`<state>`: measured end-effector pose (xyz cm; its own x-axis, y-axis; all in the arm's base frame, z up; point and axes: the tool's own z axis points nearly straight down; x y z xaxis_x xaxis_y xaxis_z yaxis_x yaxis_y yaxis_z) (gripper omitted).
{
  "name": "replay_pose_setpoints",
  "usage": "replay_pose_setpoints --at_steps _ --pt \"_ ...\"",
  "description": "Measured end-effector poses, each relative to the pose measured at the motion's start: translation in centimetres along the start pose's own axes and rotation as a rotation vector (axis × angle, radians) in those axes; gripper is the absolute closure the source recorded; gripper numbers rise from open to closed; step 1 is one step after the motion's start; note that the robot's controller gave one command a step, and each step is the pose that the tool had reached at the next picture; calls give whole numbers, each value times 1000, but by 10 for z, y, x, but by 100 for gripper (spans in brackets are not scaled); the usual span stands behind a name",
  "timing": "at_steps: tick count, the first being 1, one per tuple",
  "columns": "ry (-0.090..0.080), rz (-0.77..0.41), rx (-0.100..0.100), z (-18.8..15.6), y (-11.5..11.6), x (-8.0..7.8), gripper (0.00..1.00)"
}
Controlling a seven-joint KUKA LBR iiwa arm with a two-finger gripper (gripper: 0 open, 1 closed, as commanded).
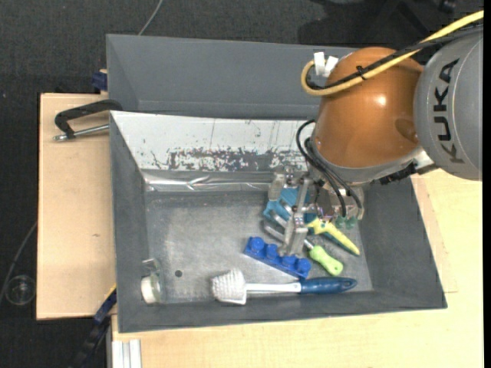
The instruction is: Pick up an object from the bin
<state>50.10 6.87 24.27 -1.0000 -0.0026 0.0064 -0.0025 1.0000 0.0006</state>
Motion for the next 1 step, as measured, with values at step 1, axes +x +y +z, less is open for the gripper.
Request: replay_pose_setpoints --at_steps 1 --pt "-10 2 -1 -5 0 -1 0"
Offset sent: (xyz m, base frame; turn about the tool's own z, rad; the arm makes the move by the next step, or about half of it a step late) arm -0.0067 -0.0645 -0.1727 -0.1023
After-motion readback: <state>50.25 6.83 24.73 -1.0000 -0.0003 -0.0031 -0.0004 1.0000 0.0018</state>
